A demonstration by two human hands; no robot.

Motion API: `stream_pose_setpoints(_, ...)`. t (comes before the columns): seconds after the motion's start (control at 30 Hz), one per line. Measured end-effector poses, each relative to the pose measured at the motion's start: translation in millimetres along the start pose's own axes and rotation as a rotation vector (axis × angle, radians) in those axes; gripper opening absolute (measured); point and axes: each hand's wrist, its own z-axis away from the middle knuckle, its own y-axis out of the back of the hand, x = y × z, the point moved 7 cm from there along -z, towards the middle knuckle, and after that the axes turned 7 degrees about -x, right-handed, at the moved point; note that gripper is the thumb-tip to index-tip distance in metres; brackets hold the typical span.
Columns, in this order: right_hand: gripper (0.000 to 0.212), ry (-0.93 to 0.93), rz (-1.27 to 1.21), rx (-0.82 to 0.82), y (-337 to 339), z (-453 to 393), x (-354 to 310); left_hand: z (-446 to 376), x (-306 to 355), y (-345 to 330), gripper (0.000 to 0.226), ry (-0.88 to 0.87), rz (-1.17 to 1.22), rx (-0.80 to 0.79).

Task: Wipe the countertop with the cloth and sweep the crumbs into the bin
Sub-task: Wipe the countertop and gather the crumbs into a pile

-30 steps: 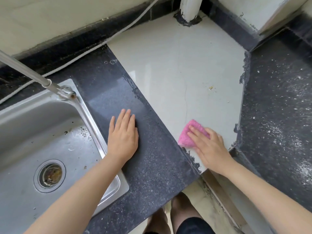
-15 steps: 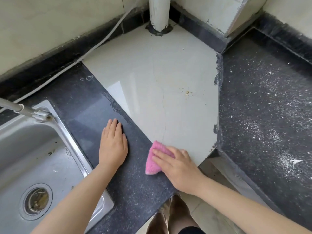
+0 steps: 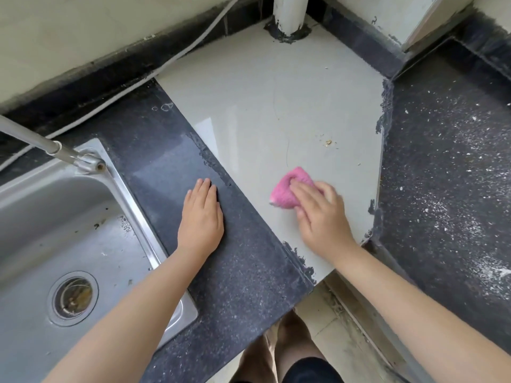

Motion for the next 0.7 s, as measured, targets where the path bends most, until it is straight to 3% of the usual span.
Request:
stream_pose_setpoints(0.1,0.034,0.260,0.025,-0.147,-29.0,42.2,-62.5,0.8,-1.8,5.0,0.043,-0.013,0.081,0.018)
stream_pose_setpoints(0.23,0.033,0.293,0.120,-0.250,-56.6,34.3,-51.4,3.8,-18.0,26.2,0.037,-0.017,0.162,0.129)
stream_pose_setpoints(0.3,0.036,0.195,0.166,-0.226,-54.4,-0.6,-26.2,7.6,-34.9,37.0,0.037,0.030,0.198,0.156)
stream_pose_setpoints(0.4,0.040,-0.189,0.125,-0.204,-42.6,-58.9,19.4,11.9,-68.1,49.0,0.036,0.122,0.186,0.162)
stream_pose_setpoints(0.47,0.038,-0.267,0.047,-0.103,-36.8,-81.8,21.6,12.3,-85.2,54.2,0.039,0.148,0.140,0.173)
stream_pose_setpoints(0.57,0.040,0.028,0.071,0.024,-50.3,-101.8,-43.4,5.9,-107.3,62.4,0.035,0.222,0.087,0.213)
stream_pose_setpoints(0.7,0.041,0.297,0.086,-0.123,-101.2,-119.3,-127.5,-8.6,-115.4,71.2,0.038,0.187,0.007,0.259)
